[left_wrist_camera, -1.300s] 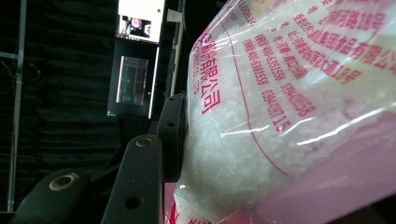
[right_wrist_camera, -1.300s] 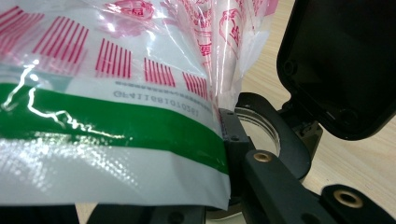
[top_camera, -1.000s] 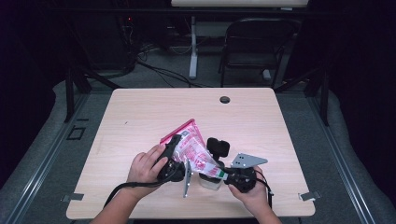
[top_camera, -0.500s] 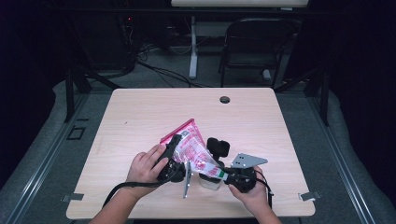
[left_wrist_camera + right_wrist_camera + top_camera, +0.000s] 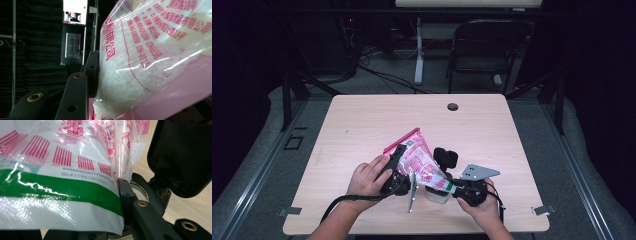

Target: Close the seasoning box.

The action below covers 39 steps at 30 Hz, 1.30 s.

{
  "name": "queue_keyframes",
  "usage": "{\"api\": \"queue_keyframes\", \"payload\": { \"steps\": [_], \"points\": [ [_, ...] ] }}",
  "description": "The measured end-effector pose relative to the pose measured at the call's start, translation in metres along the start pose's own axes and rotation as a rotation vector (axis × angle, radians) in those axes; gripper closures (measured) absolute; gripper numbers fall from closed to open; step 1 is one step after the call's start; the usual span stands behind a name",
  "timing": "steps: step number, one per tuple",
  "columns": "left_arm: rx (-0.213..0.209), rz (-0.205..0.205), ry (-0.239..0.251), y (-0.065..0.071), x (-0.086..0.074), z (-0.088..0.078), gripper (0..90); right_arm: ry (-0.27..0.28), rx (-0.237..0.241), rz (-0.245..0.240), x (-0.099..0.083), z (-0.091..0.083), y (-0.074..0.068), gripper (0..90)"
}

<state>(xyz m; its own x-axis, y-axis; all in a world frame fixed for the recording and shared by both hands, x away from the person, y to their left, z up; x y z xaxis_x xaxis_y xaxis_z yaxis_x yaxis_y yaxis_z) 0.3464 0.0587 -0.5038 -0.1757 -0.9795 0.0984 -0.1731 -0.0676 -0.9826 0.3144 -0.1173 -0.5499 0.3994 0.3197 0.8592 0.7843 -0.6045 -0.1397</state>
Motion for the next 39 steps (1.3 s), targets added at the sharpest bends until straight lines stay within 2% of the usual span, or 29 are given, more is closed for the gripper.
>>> {"api": "queue_keyframes", "payload": {
  "steps": [11,12,13,17,30,39],
  "points": [
    [0.006,0.012,0.007,0.0006,0.0002,0.0004,66.0,0.017,0.002,-0.002,0.0015,-0.0001,-0.0008,83.8],
    [-0.003,0.007,0.001,0.0013,-0.0003,0.0001,66.0,0.017,0.000,-0.003,0.0015,-0.0003,-0.0006,83.7],
    [0.006,0.013,0.007,0.0005,0.0002,0.0005,66.1,0.019,-0.001,-0.002,0.0017,-0.0004,-0.0005,83.5],
    [-0.004,0.006,0.001,0.0011,-0.0004,0.0001,66.1,0.025,-0.001,0.001,0.0023,-0.0011,-0.0002,82.3],
    [0.006,0.001,0.005,-0.0007,0.0015,-0.0020,66.2,0.023,-0.011,-0.004,0.0020,-0.0003,-0.0008,87.7],
    [0.007,0.024,0.003,0.0009,0.0030,-0.0026,66.2,0.009,-0.020,-0.002,0.0005,0.0007,0.0002,88.9]
  ]
}}
Point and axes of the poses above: each handheld gripper's, and its own axes: z roughly forward along the jaws, x roughly out of its top, y roughly to its right, the point moved 7 cm from there along z, roughly forward along the jaws, and after that the axes turned 3 degrees about -y, right-handed, at the moved point
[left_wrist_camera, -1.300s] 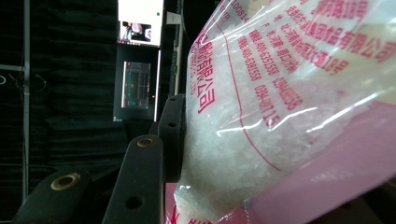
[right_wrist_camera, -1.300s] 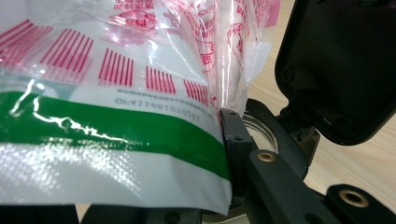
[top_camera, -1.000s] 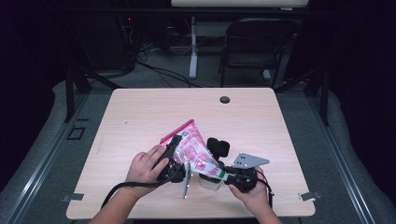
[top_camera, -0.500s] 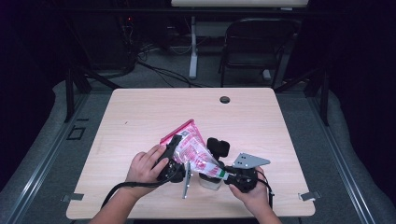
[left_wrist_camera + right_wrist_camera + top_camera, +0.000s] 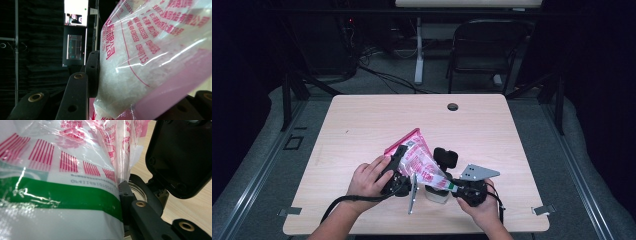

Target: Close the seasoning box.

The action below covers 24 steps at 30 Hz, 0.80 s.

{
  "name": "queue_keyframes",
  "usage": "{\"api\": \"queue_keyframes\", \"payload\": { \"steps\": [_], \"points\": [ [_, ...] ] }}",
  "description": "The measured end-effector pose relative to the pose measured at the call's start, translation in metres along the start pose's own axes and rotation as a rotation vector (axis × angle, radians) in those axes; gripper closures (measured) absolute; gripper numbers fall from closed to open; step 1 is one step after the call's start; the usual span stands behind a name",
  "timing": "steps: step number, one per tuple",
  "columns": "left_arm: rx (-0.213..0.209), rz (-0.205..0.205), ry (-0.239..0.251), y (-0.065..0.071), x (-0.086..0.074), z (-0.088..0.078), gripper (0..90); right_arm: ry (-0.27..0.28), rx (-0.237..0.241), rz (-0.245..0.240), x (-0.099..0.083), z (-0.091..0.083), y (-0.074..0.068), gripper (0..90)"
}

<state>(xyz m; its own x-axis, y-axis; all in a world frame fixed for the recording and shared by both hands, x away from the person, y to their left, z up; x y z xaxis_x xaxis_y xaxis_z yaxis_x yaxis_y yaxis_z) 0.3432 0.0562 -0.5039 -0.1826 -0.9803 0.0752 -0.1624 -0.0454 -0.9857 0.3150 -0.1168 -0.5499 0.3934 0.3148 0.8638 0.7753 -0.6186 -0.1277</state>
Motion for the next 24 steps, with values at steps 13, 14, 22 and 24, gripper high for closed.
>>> {"api": "queue_keyframes", "payload": {
  "steps": [13,14,22,24],
  "points": [
    [0.006,0.024,-0.004,-0.0022,0.0028,-0.0020,66.8,-0.006,-0.013,0.006,-0.0011,0.0024,0.0002,89.4],
    [0.009,0.024,-0.002,-0.0025,0.0031,-0.0020,66.9,-0.006,-0.014,0.006,-0.0011,0.0027,-0.0001,89.4],
    [0.020,0.018,0.005,-0.0042,0.0051,-0.0037,67.2,-0.010,-0.015,0.007,-0.0019,0.0039,-0.0001,89.5],
    [0.028,0.022,0.007,-0.0059,0.0060,-0.0046,67.2,-0.007,-0.013,0.008,-0.0016,0.0042,-0.0005,89.5]
  ]
}}
Point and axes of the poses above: each handheld gripper's, and its own axes: z roughly forward along the jaws, x roughly out of its top, y roughly to its right, the point moved 7 cm from there along z, roughly forward along the jaws, and after that the axes turned 3 degrees about -y, right-handed, at the moved point
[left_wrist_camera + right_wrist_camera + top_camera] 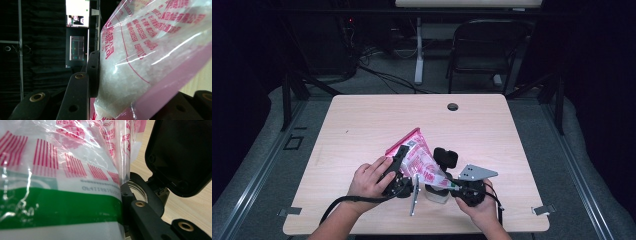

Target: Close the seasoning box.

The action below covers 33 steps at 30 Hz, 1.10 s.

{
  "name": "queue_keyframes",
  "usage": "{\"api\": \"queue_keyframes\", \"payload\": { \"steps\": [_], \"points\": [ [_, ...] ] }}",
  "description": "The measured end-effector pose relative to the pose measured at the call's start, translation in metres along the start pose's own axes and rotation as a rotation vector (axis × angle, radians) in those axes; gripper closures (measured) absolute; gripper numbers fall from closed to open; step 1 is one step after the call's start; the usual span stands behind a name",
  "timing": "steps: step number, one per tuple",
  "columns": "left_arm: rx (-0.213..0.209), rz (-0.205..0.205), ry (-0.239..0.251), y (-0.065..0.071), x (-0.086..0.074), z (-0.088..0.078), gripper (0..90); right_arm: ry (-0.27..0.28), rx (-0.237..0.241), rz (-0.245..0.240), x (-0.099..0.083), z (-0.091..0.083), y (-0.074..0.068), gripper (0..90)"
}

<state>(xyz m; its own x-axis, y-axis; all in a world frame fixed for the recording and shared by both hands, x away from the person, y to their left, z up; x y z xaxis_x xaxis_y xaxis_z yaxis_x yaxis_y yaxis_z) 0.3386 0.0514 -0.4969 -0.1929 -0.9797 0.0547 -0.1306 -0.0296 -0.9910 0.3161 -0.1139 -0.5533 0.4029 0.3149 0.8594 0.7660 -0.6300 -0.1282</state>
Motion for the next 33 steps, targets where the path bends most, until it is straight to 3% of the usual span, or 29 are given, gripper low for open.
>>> {"api": "queue_keyframes", "payload": {
  "steps": [33],
  "points": [
    [0.001,-0.020,0.012,-0.0023,0.0025,-0.0010,67.4,0.005,-0.005,0.007,-0.0004,0.0022,-0.0007,89.5]
  ]
}}
Point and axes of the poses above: each handheld gripper's, and its own axes: z roughly forward along the jaws, x roughly out of its top, y roughly to its right, the point moved 7 cm from there along z, roughly forward along the jaws, and after that the axes turned 3 degrees about -y, right-handed, at the moved point
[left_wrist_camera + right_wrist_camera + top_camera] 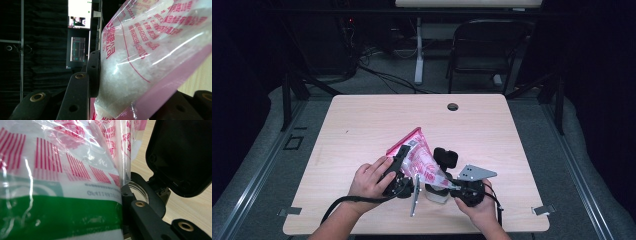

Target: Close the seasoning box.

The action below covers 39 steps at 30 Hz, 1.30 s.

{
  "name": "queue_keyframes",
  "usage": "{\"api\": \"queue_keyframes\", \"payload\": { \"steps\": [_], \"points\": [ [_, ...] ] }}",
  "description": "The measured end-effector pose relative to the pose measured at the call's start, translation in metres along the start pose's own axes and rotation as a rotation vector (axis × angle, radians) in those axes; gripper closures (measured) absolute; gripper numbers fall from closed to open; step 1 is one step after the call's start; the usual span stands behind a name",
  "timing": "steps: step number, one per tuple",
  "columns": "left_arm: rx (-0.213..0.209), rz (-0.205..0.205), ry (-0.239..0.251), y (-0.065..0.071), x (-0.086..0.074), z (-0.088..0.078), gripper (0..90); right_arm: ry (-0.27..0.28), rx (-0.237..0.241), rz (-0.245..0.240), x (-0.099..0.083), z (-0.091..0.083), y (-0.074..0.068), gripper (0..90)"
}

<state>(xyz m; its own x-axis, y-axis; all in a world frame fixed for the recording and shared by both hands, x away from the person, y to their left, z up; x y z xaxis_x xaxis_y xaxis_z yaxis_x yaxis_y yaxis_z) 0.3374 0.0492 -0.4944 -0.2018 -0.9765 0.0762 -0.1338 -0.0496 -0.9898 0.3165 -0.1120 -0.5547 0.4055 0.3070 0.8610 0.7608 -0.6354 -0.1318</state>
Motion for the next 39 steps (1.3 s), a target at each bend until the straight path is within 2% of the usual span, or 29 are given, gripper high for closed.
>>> {"api": "queue_keyframes", "payload": {
  "steps": [39],
  "points": [
    [0.016,0.000,0.011,-0.0051,0.0043,-0.0021,67.4,0.005,0.000,0.000,0.0005,-0.0005,0.0000,89.4]
  ]
}}
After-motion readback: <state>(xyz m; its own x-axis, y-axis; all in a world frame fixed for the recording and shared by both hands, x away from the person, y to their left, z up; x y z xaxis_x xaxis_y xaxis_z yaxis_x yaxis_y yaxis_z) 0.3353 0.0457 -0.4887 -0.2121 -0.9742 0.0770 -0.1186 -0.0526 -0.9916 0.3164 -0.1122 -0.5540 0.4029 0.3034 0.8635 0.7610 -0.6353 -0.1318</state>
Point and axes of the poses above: each handheld gripper's, and its own axes: z roughly forward along the jaws, x roughly out of its top, y roughly to its right, the point moved 7 cm from there along z, roughly forward along the jaws, and after that the axes turned 3 degrees about -y, right-handed, at the moved point
